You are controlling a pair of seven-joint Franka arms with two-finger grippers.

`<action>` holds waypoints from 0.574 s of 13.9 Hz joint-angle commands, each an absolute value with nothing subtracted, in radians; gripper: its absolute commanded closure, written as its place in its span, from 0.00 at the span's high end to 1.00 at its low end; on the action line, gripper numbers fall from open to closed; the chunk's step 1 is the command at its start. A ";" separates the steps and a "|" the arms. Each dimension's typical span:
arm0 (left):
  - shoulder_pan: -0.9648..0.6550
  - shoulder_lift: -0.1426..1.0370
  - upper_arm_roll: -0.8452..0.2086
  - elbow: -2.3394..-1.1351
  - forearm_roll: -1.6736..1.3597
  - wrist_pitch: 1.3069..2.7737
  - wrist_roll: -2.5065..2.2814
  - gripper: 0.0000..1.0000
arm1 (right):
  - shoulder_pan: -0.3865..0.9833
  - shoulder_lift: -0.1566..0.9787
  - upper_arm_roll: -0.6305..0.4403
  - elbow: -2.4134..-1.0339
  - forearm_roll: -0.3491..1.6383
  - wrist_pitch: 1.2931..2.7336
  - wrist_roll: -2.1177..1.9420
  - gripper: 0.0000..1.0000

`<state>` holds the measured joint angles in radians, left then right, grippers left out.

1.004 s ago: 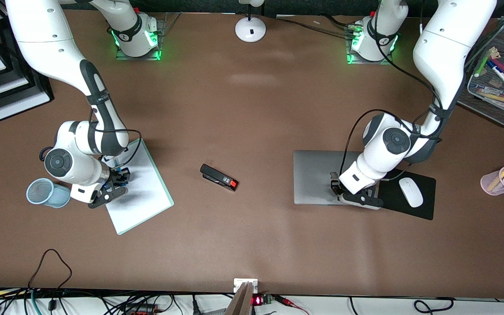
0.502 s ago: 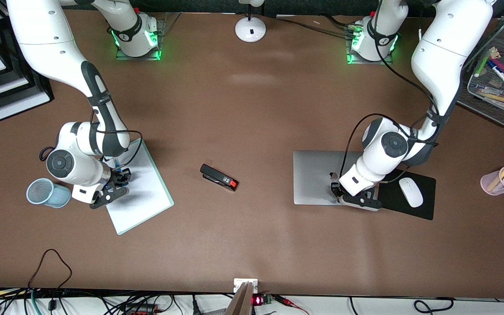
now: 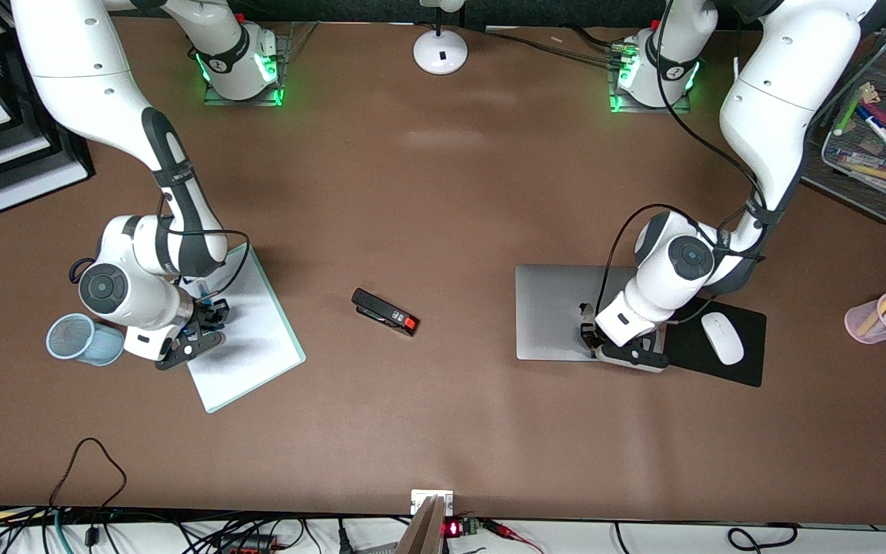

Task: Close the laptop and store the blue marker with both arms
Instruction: 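Lift the marker toward the cup with the right gripper while the left gripper withdraws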

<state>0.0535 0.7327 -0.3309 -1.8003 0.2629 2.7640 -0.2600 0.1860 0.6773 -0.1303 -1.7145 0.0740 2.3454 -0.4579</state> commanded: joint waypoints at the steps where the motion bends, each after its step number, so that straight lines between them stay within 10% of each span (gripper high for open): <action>1: 0.061 0.739 -0.336 -1.776 0.291 2.763 -0.259 0.00 | 0.178 0.658 -0.129 -1.666 0.086 2.338 -0.479 0.08; 8: 0.066 0.542 -0.351 -1.769 0.290 2.409 -0.256 0.00 | 0.158 0.531 -0.129 -1.660 0.090 2.284 -0.728 0.05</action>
